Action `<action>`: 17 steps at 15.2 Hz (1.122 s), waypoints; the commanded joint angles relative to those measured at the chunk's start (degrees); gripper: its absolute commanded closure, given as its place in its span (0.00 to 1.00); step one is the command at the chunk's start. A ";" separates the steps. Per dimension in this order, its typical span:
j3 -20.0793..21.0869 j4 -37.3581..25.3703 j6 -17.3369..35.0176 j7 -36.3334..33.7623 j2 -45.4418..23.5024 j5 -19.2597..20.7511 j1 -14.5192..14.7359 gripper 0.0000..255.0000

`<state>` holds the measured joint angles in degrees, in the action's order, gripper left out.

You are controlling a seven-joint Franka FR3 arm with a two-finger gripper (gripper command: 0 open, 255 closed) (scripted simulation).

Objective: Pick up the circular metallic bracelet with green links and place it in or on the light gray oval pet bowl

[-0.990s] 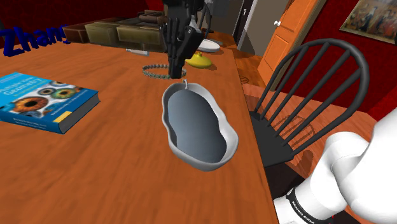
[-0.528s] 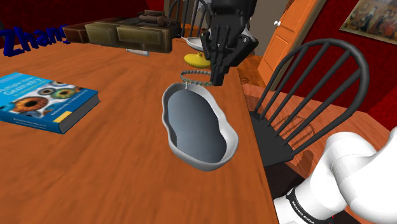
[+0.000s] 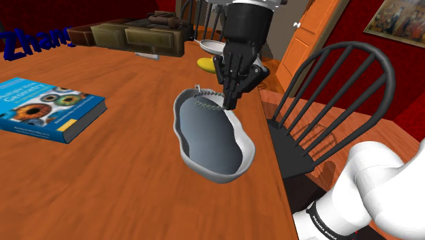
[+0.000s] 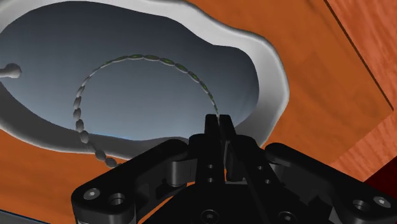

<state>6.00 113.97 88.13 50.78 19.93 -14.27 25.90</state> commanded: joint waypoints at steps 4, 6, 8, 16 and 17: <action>0.20 4.36 3.79 0.76 0.52 -0.14 0.04 1.00; 0.31 6.34 5.62 1.12 0.64 -0.22 0.06 1.00; 0.31 6.34 5.62 1.12 0.64 -0.22 0.06 1.00; 0.31 6.33 5.61 1.12 0.64 -0.22 0.06 0.00; 0.31 6.33 5.61 1.12 0.64 -0.22 0.06 0.00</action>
<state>6.31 120.30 93.74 51.90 20.57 -14.50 25.97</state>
